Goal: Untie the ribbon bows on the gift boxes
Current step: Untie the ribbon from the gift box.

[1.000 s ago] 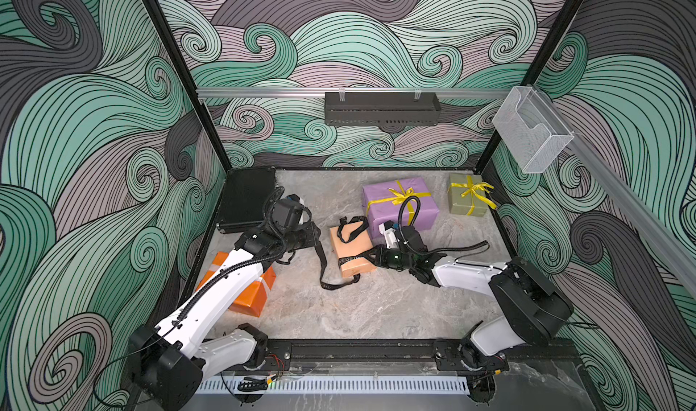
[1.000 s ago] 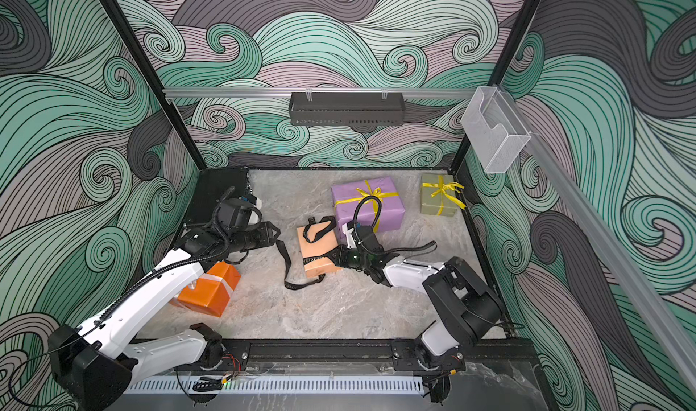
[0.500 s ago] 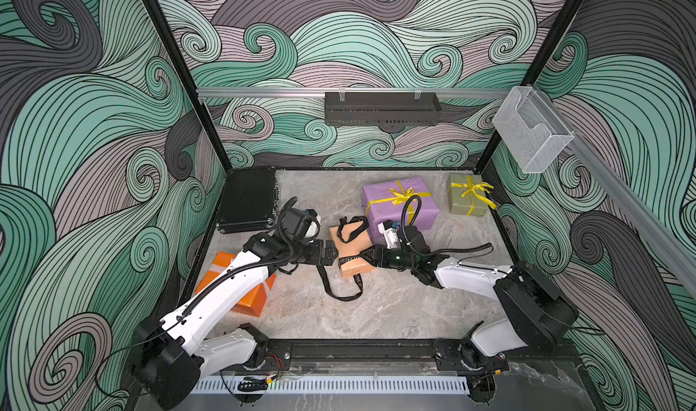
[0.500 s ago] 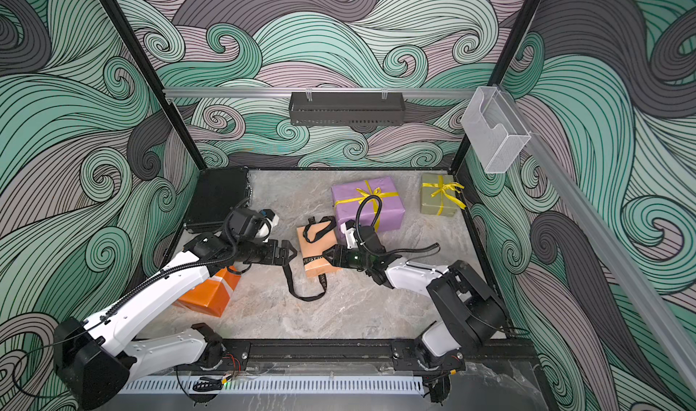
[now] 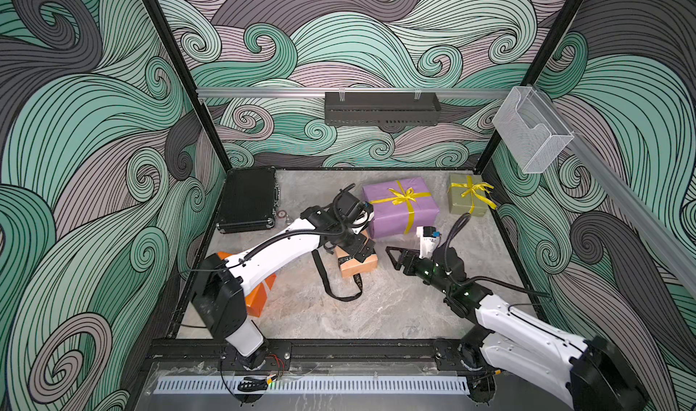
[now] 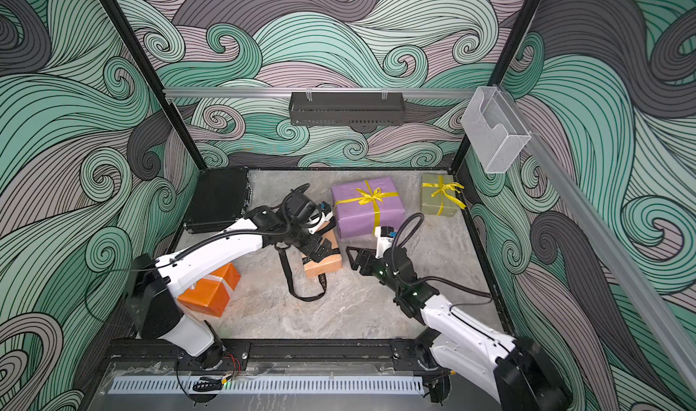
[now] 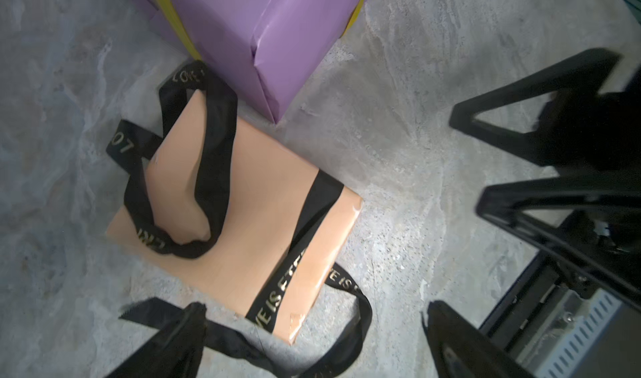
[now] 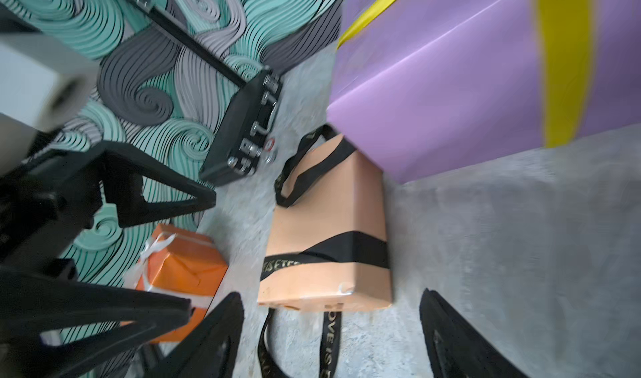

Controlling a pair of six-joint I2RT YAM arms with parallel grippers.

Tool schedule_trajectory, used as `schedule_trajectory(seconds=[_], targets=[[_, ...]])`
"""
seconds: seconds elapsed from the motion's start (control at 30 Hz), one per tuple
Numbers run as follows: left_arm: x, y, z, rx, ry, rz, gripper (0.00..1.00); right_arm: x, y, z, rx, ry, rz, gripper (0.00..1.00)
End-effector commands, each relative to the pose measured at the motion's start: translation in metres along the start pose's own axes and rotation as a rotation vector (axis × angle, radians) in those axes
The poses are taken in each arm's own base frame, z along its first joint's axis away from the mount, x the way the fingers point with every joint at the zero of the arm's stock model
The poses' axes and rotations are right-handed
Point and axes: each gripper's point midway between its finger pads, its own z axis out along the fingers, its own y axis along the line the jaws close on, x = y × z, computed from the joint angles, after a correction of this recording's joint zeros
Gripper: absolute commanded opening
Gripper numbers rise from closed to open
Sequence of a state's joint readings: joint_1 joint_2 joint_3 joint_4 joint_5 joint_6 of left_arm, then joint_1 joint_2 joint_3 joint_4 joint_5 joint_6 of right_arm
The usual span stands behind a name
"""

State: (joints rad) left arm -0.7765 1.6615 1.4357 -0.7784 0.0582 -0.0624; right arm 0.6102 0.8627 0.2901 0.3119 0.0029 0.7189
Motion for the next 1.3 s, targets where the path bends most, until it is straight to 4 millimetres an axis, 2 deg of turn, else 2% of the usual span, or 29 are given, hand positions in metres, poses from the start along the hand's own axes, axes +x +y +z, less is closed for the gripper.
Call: schedule_trajectory(seconds=[0.0, 0.13, 0.27, 0.37, 0.53, 0.73, 0.87, 0.9, 0.97, 1.0, 1.27], targets=[[0.007, 0.018, 0.020, -0.101, 0.127, 0.086, 0.94, -0.013, -0.049, -0.020, 0.212, -0.142, 0.025, 0.83], [0.006, 0.027, 0.050, -0.119, 0.203, 0.133, 0.84, -0.018, -0.056, -0.028, 0.215, -0.187, 0.037, 0.84], [-0.003, 0.029, 0.060, -0.114, 0.170, 0.136, 0.83, -0.016, -0.053, -0.022, 0.210, -0.152, 0.030, 0.84], [-0.003, 0.035, 0.066, -0.131, 0.187, 0.140, 0.83, -0.011, -0.050, -0.012, 0.198, -0.110, 0.031, 0.85], [-0.004, 0.043, 0.068, -0.132, 0.183, 0.109, 0.85, -0.002, -0.049, 0.002, 0.185, -0.040, 0.047, 0.85], [-0.011, 0.049, 0.062, -0.133, 0.151, 0.094, 0.85, 0.002, -0.047, 0.007, 0.167, -0.018, 0.039, 0.85], [-0.008, 0.051, 0.068, -0.133, 0.167, 0.078, 0.77, 0.004, -0.046, 0.010, 0.158, -0.001, 0.030, 0.85], [-0.009, 0.053, 0.069, -0.133, 0.167, 0.070, 0.72, 0.005, -0.045, 0.011, 0.154, 0.006, 0.030, 0.86], [-0.010, 0.056, 0.069, -0.119, 0.168, 0.043, 0.54, 0.008, -0.042, 0.014, 0.142, 0.024, 0.030, 0.85], [-0.011, 0.057, 0.069, -0.108, 0.167, 0.034, 0.52, 0.009, -0.042, 0.016, 0.138, 0.032, 0.028, 0.85], [-0.013, 0.058, 0.071, -0.104, 0.161, 0.028, 0.57, 0.015, -0.036, 0.024, 0.109, 0.076, 0.026, 0.84]])
